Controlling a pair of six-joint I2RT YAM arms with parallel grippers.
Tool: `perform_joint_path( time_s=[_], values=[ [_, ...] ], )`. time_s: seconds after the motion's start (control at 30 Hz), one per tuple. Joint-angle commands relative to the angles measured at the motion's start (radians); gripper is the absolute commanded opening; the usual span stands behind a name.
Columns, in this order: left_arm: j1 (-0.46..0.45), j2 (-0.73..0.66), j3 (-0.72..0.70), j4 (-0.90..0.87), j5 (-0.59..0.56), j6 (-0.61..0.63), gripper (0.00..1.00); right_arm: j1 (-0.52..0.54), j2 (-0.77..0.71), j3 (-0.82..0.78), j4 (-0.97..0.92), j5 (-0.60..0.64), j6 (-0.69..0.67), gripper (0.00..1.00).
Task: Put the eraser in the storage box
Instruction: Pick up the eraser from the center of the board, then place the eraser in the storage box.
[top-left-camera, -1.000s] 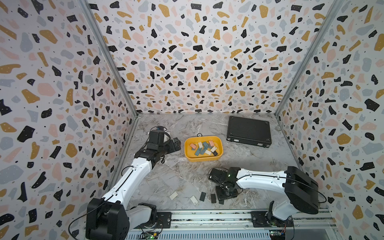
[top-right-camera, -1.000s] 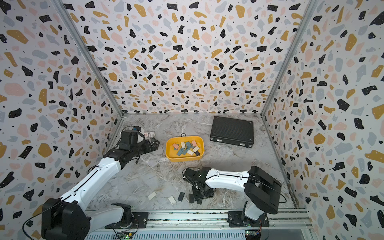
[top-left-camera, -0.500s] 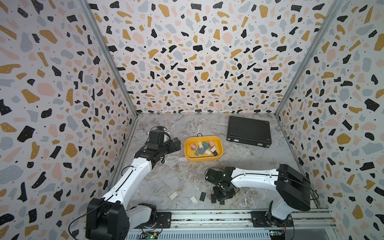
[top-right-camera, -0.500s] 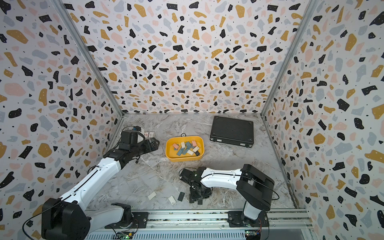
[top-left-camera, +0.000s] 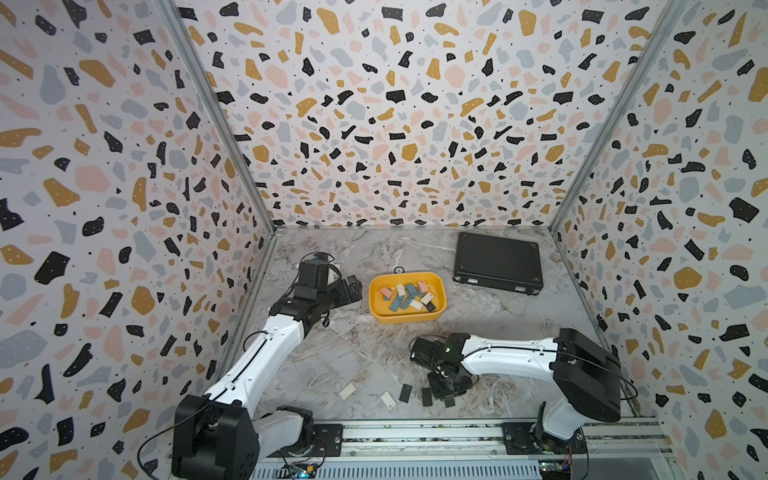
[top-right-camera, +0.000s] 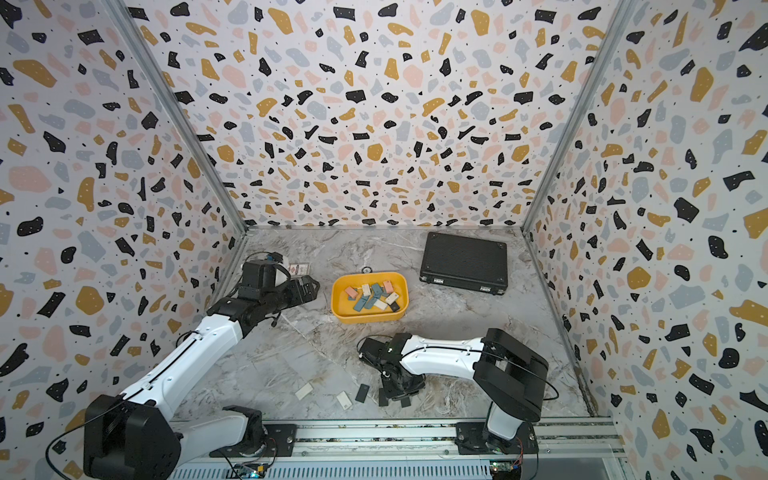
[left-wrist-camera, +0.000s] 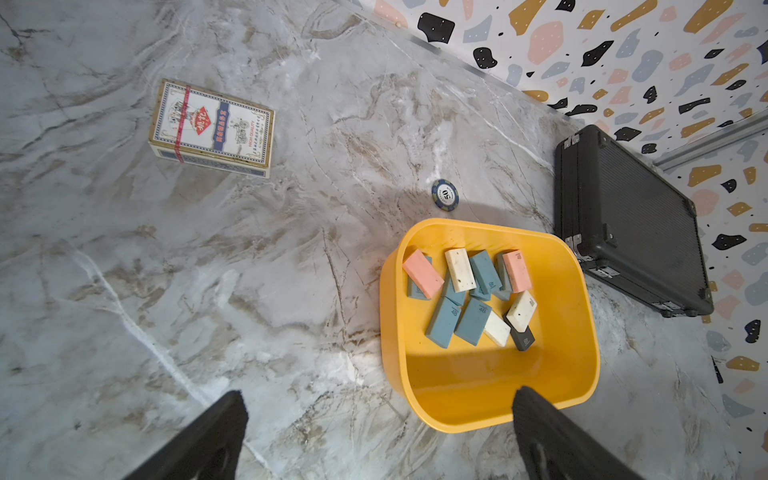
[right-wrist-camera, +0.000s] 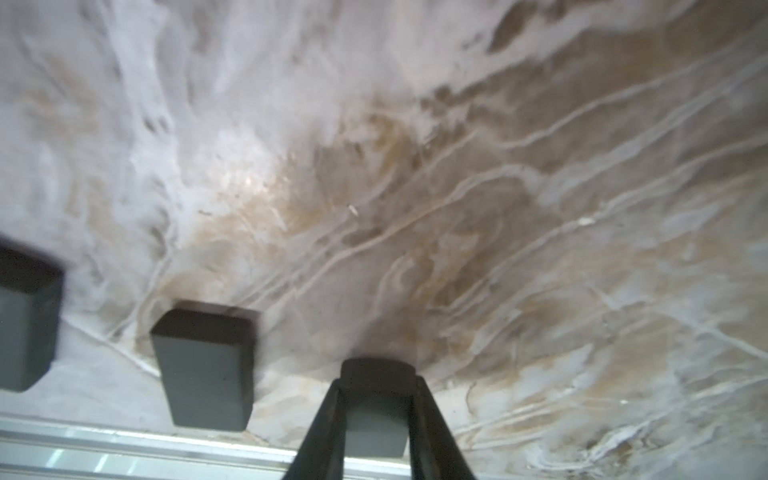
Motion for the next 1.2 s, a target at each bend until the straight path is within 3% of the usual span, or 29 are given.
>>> perform_joint_path(
  time_s=[0.0,0.23,0.47,0.8,1.17],
  values=[
    [0.004,0.003,0.001,0.035,0.008,-0.002,0.99,-0.012,0.013,0.054,-0.047,0.071,-0.059,0.24],
    [0.004,0.005,0.002,0.029,0.0,0.0,1.0,-0.071,0.025,0.141,-0.052,0.114,-0.156,0.22],
    [0.004,0.024,0.028,0.01,-0.018,0.004,1.0,-0.194,0.061,0.373,-0.096,0.11,-0.32,0.21],
    [0.007,0.01,0.109,-0.062,-0.089,0.029,0.99,-0.398,0.313,0.792,-0.072,-0.06,-0.526,0.21],
    [0.012,0.036,0.177,-0.144,-0.111,0.047,1.0,-0.498,0.541,1.018,-0.042,-0.127,-0.587,0.21]
  ],
)
